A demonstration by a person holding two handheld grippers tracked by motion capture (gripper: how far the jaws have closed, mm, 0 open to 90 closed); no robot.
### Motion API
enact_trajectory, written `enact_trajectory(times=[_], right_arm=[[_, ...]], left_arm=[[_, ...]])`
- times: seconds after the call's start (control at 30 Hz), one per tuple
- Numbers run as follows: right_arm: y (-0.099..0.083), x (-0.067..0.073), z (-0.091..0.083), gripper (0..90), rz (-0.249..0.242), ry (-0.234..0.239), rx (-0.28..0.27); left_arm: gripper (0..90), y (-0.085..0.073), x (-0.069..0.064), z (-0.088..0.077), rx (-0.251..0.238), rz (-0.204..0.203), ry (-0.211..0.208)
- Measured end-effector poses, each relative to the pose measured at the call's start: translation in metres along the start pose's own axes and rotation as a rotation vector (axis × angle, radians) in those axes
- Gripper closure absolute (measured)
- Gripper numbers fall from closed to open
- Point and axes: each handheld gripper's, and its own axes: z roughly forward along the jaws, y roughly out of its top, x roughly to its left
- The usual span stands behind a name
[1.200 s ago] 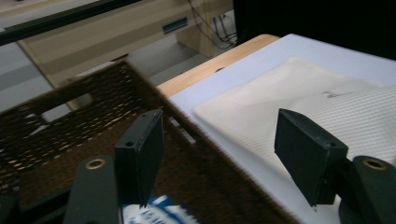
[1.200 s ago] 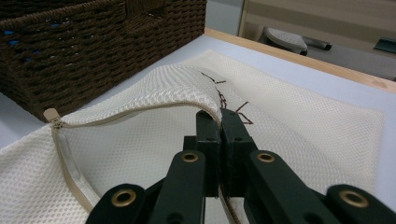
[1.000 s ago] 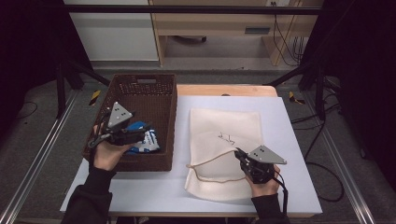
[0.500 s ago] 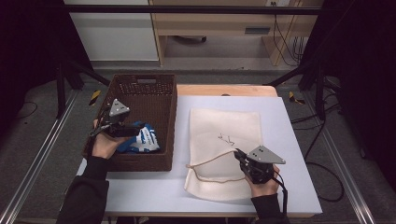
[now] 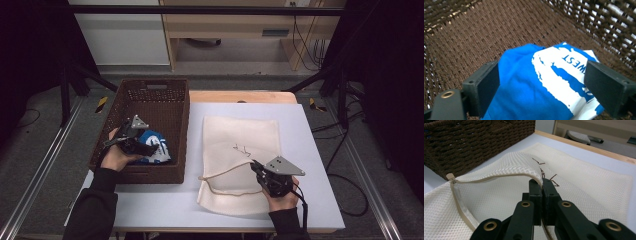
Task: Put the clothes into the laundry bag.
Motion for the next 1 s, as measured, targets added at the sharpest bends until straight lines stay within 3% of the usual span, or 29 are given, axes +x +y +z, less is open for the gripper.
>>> enact_trajectory(times=[0.23, 0.5, 0.73, 1.0], right_arm=[[-0.003, -0.002, 0.001, 87.6, 0.005, 0.000, 0.011], [-0.004, -0.002, 0.002, 87.6, 0.005, 0.002, 0.018], [-0.004, -0.002, 0.002, 87.6, 0.003, 0.001, 0.022], [-0.005, -0.004, 0.003, 87.7, 0.011, 0.001, 0.027]], left_arm=[[10.3, 0.000, 0.006, 0.011, 0.082, -0.033, -0.043], [12.5, 0.000, 0.005, 0.021, 0.161, -0.022, -0.078], [33.7, 0.001, 0.005, 0.024, 0.219, -0.042, -0.117], [57.1, 0.002, 0.005, 0.023, 0.248, -0.066, -0.131]])
